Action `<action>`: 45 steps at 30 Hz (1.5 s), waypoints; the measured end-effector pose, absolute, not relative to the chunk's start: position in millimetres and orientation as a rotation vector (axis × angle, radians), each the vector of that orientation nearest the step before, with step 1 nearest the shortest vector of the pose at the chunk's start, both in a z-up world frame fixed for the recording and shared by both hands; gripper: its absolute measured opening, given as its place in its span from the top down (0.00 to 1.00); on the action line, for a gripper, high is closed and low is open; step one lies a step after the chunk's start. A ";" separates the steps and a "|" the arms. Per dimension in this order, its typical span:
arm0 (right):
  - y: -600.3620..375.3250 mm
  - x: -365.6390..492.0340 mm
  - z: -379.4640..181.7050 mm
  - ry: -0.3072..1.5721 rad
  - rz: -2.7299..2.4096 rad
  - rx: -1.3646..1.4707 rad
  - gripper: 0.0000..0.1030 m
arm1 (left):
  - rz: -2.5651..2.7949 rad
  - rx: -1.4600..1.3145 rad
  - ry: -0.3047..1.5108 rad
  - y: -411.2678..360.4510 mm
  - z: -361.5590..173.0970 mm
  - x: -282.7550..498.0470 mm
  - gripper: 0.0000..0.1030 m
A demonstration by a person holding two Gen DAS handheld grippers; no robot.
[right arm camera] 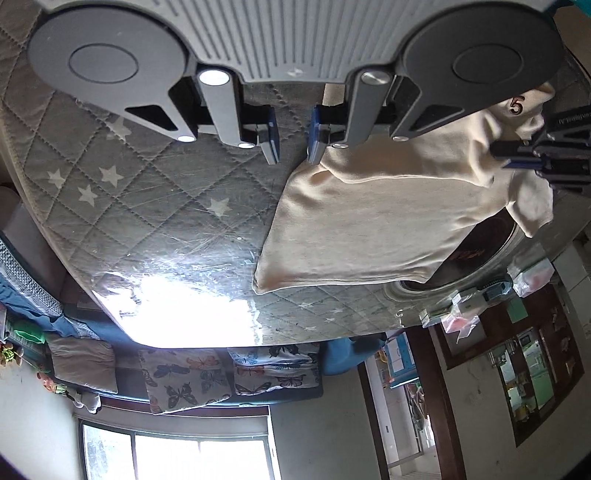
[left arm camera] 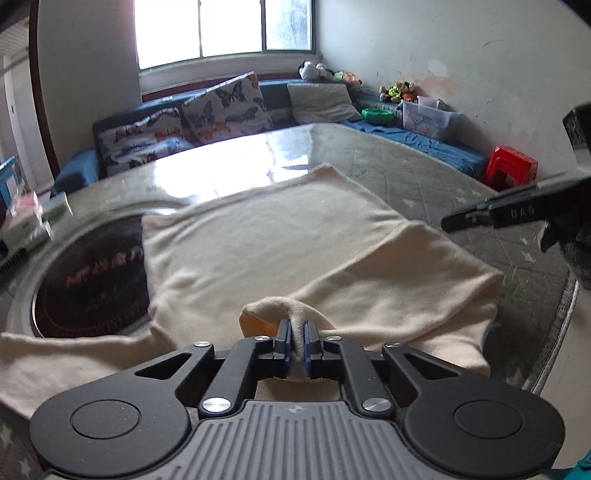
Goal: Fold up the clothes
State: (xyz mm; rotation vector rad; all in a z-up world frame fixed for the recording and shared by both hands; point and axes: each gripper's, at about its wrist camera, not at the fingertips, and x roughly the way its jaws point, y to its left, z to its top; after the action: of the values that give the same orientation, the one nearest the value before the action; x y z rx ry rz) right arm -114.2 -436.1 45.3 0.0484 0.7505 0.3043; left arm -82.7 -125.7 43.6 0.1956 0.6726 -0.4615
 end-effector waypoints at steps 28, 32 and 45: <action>-385.5 -112.5 39.1 0.707 0.397 -0.097 0.79 | -0.325 0.264 0.698 -83.5 47.6 -99.9 0.87; -378.6 -114.8 43.8 0.691 0.417 -0.108 0.79 | -0.381 0.220 0.665 -90.4 53.8 -100.8 0.87; -362.4 -108.8 33.4 0.723 0.399 -0.193 0.80 | -0.413 0.248 0.698 -94.0 22.7 -87.6 0.87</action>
State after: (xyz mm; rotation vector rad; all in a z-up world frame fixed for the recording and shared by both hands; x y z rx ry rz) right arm -108.8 -362.4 33.4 -0.1930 0.7234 0.3985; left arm -87.6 -94.0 22.7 0.2481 0.6984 -0.4127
